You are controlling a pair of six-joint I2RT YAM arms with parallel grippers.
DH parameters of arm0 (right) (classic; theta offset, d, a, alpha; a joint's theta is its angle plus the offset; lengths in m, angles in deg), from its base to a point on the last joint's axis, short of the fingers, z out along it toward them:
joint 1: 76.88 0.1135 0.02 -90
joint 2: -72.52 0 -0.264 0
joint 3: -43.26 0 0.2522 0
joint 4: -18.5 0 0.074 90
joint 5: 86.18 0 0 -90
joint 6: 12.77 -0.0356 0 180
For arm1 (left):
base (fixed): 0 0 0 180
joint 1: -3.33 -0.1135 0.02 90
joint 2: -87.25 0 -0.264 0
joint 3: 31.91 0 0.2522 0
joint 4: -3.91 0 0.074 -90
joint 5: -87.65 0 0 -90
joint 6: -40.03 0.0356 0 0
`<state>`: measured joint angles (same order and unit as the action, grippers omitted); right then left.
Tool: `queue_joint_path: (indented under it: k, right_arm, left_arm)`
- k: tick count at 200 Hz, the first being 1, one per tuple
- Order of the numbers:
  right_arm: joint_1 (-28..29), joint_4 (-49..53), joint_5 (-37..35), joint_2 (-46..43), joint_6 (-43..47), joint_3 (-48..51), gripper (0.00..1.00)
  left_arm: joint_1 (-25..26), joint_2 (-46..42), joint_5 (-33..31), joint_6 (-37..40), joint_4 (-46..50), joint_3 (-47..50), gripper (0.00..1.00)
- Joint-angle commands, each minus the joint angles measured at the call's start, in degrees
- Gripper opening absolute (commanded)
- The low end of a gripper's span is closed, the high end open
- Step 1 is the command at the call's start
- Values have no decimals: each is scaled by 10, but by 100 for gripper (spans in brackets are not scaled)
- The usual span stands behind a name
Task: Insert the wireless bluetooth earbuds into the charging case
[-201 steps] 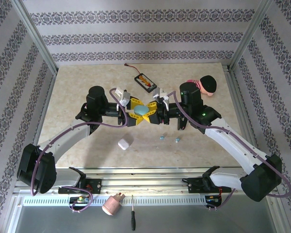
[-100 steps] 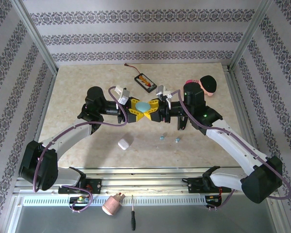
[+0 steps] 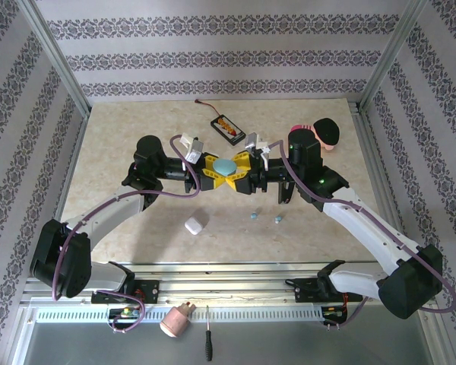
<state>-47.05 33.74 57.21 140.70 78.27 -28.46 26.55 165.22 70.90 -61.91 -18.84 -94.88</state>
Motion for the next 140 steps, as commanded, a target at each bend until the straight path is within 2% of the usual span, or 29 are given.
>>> queue_joint_path:
  k: [1, 34, 140]
  right_arm:
    - [-2, -11, 1, -13, -2, 1, 64]
    - [-4, -22, -10, -15, -20, 1, 71]
    - [-17, -24, -83, 1, -67, -12, 67]
  left_arm:
    - [-3, 4, 0, 19, -20, 4, 33]
    - [-6, 2, -2, 30, -16, 10, 33]
    - [-6, -7, 5, 50, 4, 11, 33]
